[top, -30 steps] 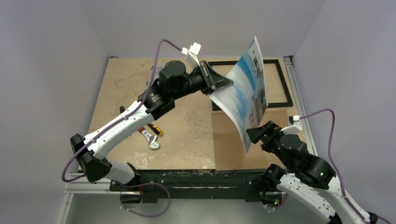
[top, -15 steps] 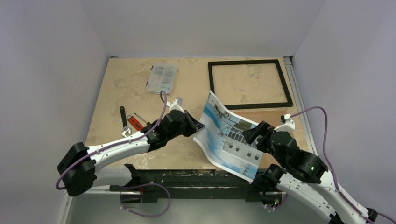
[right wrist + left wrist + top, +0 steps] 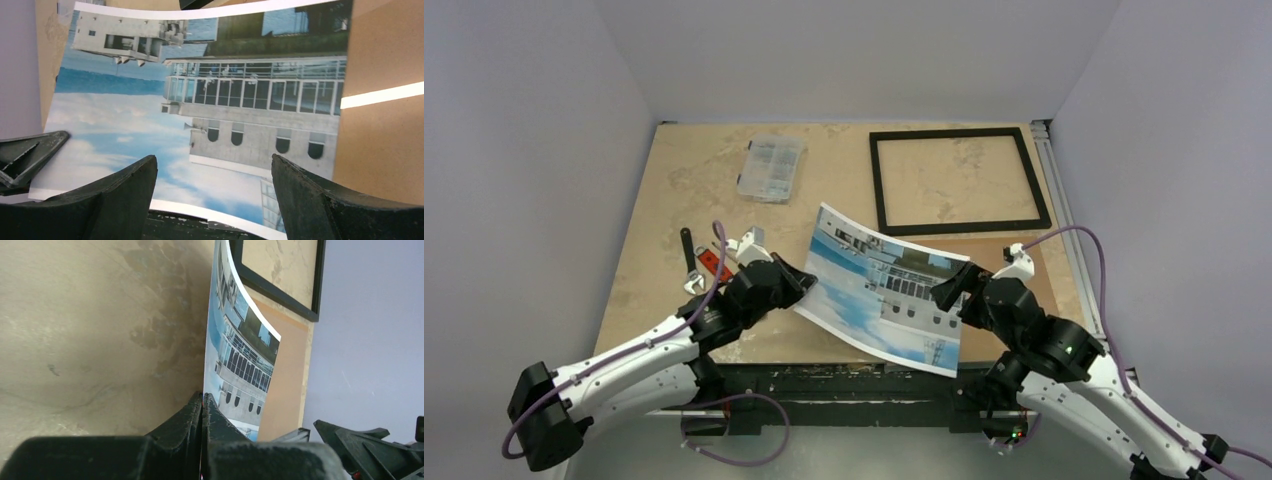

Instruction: Take the photo out of the frame

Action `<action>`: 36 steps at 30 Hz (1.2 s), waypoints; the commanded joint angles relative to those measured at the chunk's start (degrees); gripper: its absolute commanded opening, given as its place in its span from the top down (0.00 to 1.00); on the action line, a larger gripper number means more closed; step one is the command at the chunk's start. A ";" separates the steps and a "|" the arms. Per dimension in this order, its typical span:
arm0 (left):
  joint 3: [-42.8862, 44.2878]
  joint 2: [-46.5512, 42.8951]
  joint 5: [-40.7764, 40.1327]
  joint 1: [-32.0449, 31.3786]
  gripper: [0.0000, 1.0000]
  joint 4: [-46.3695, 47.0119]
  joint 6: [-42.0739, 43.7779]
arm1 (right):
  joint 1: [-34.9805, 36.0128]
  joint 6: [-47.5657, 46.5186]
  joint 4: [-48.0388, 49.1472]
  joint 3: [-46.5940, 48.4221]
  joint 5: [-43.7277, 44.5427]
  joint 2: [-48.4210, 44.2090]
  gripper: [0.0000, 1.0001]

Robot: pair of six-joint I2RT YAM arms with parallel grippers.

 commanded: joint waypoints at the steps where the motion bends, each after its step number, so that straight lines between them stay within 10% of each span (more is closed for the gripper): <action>1: -1.74 -3.07 -4.00 1.01 1.00 -4.53 0.50 | 0.18 0.00 4.05 -1.05 -0.74 0.42 0.18; 23: -6.60 7.98 -3.12 -12.15 1.00 7.21 -19.94 | 0.20 -0.25 7.31 -2.81 -2.70 3.06 0.18; 36: -1.07 21.25 -0.56 -15.33 1.00 18.71 -15.98 | 0.15 -0.25 5.95 -2.96 -2.38 1.81 0.18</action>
